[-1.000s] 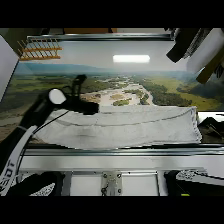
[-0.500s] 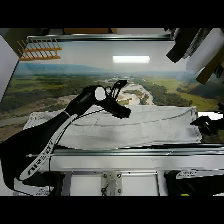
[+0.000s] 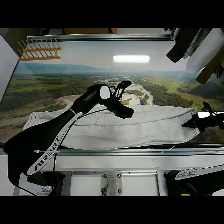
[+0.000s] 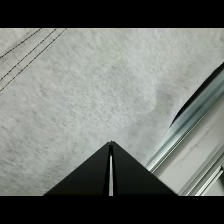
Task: Fold the clothes and pants, and hang the long-sleeved shirts on hangers.
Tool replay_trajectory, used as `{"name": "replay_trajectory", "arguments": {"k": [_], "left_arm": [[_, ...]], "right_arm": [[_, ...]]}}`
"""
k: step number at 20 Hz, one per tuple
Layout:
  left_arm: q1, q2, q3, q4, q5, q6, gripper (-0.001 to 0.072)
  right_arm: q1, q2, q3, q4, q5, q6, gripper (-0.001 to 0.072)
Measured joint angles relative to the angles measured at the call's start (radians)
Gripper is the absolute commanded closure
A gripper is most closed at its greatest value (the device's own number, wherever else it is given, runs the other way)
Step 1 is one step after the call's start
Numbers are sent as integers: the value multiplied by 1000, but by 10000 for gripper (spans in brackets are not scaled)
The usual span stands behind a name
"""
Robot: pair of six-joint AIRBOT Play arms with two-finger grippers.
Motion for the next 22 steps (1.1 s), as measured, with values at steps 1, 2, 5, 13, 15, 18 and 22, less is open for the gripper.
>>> {"name": "replay_trajectory", "arguments": {"k": [1,2,5,13,15,18,22], "left_arm": [[0,-1,1,0,9,-2,685],[-2,-4,1,0,27,-7,685],[-10,-34,13,-3,79,-29,685],[-93,-289,235,-11,100,-45,685],[-116,-353,299,-11,90,-45,685],[-136,-414,361,-11,76,-45,685],[-144,-443,387,-11,73,-45,685]], "right_arm": [[4,17,0,-16,-9,10,690],[8,39,1,-40,-20,21,691],[24,137,14,-70,7,74,691],[284,463,104,-262,150,239,691],[388,541,132,-301,184,299,691],[531,624,170,-336,218,387,690],[703,674,216,-355,254,493,691]]}}
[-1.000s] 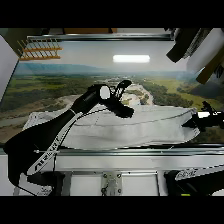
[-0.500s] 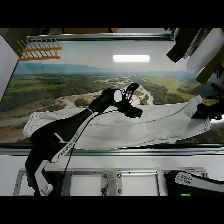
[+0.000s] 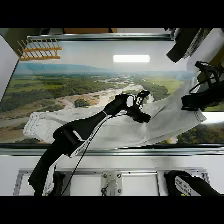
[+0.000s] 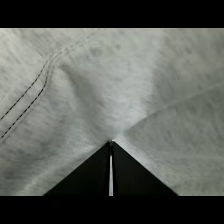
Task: Fold the clothes and pants, and hang the long-sleeved shirts on hangers.
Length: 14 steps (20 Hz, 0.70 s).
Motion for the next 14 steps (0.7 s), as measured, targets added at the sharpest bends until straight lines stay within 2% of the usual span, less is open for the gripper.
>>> {"name": "replay_trajectory", "arguments": {"k": [6,14], "left_arm": [[79,13,65,32,-97,0,685],[370,225,93,202,-205,0,686]], "right_arm": [[219,10,31,-7,15,114,691],[512,-80,41,-4,-79,264,691]]}}
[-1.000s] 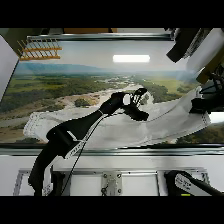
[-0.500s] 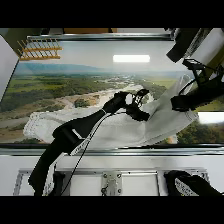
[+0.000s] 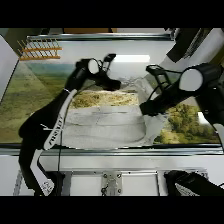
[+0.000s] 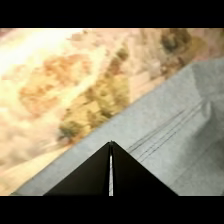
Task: Fold the clothes and pants, and hang the long-sleeved shirts on hangers.
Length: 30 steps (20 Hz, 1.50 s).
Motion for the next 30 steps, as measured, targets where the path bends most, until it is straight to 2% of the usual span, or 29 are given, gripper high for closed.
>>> {"name": "replay_trajectory", "arguments": {"k": [6,7,9,10,14,18,21,25,30], "left_arm": [[218,171,-3,44,-55,1,686],[249,201,-14,47,-57,1,686],[302,261,-55,51,-53,2,686],[324,293,-84,51,-47,4,685],[393,430,-265,54,-7,5,685],[412,576,-498,54,43,5,685],[387,676,-676,50,81,5,685],[302,782,-878,46,140,4,685],[176,853,-1021,45,216,-16,685]], "right_arm": [[203,-159,0,68,-200,87,682],[230,-190,0,85,-246,98,609],[287,-258,0,126,-364,108,180],[311,-285,0,151,-415,108,124],[390,-345,0,321,-621,7,124],[344,-276,-69,348,-665,-62,124],[192,-149,-251,316,-644,-82,124],[-132,17,-549,282,-604,-110,94],[-463,36,-748,390,-591,-286,97]]}}
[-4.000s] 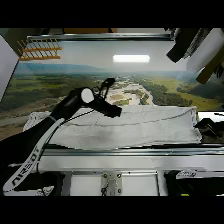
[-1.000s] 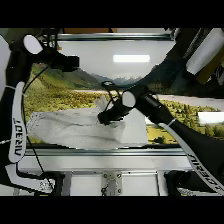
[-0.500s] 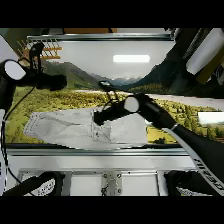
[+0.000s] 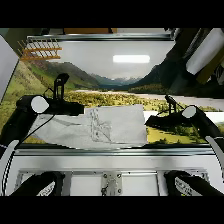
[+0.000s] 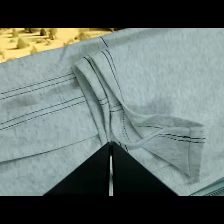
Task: Fold the clothes and pants, and hang the long-sleeved shirts on hangers.
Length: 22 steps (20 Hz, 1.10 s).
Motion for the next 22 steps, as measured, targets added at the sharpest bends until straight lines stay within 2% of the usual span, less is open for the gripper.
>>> {"name": "replay_trajectory", "arguments": {"k": [6,10,11,13,14,15,19,22], "left_arm": [[-59,14,-35,-1,34,-29,685],[-66,16,-39,-1,40,-46,685],[-67,16,-39,-1,40,-47,685],[-68,16,-40,-1,43,-48,684],[-68,16,-40,-1,42,-51,685],[-68,16,-40,-1,42,-51,685],[-68,16,-40,-1,42,-54,685],[-68,14,-40,-2,43,-54,685]], "right_arm": [[-49,-180,-40,232,-2,-204,102],[38,-272,-5,359,5,-269,110],[66,-288,8,381,-2,-276,171],[119,-307,27,416,-45,-287,512],[140,-313,33,445,-58,-289,635],[162,-315,39,475,-73,-293,690],[191,-307,48,491,-111,-295,691],[121,-252,64,339,-93,-229,691]]}}
